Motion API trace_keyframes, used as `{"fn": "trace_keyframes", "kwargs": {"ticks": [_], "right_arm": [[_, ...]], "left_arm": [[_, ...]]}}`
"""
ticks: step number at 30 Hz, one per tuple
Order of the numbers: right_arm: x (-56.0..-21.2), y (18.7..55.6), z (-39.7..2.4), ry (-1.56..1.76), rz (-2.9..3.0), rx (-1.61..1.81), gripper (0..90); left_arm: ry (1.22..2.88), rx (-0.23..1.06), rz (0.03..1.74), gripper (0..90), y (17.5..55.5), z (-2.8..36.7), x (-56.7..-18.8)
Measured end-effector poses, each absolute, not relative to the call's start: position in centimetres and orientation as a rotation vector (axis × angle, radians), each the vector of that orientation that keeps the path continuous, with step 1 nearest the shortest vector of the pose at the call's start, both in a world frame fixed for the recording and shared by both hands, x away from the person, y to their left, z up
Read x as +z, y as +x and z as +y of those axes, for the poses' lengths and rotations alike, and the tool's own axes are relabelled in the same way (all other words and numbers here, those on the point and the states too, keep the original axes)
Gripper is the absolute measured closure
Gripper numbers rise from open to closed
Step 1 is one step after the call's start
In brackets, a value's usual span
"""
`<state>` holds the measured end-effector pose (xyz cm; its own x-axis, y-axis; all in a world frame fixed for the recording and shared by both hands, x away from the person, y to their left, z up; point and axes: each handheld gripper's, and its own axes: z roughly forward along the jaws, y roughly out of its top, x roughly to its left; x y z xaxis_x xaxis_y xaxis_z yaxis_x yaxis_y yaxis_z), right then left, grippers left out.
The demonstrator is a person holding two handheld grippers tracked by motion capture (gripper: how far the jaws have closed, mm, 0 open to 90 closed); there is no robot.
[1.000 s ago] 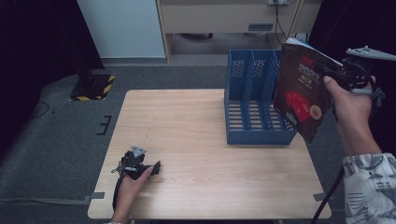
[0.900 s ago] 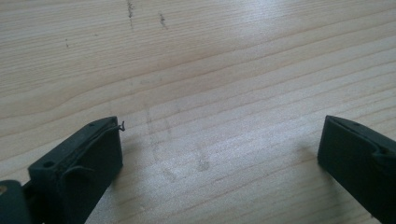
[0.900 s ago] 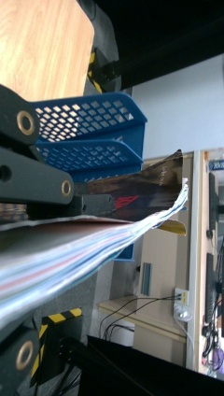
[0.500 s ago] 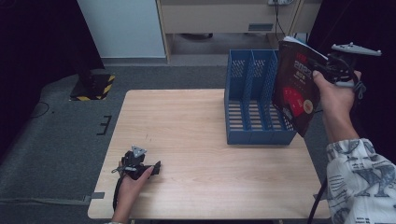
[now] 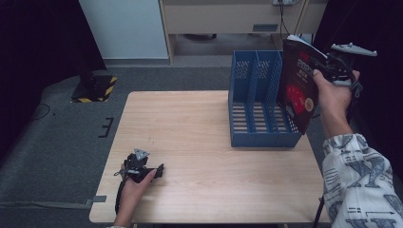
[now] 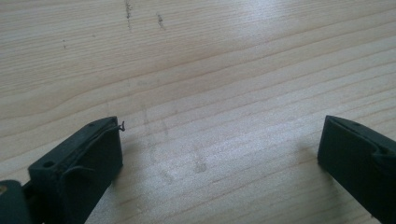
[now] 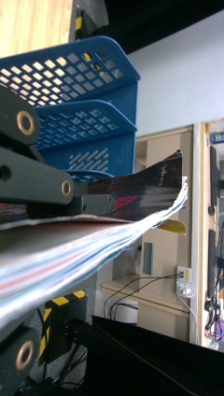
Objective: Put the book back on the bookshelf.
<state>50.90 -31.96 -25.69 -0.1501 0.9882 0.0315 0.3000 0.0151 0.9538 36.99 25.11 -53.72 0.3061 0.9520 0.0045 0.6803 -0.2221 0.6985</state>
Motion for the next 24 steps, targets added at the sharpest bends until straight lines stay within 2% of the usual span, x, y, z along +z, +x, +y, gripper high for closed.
{"fn": "trace_keyframes", "kwargs": {"ticks": [24], "right_arm": [[-28.0, 52.6, -31.1, 1.356, 1.459, 1.197, 87.0]], "left_arm": [[1.985, 0.591, 1.444, 0.0, 36.9, 25.1, -53.7]]}}
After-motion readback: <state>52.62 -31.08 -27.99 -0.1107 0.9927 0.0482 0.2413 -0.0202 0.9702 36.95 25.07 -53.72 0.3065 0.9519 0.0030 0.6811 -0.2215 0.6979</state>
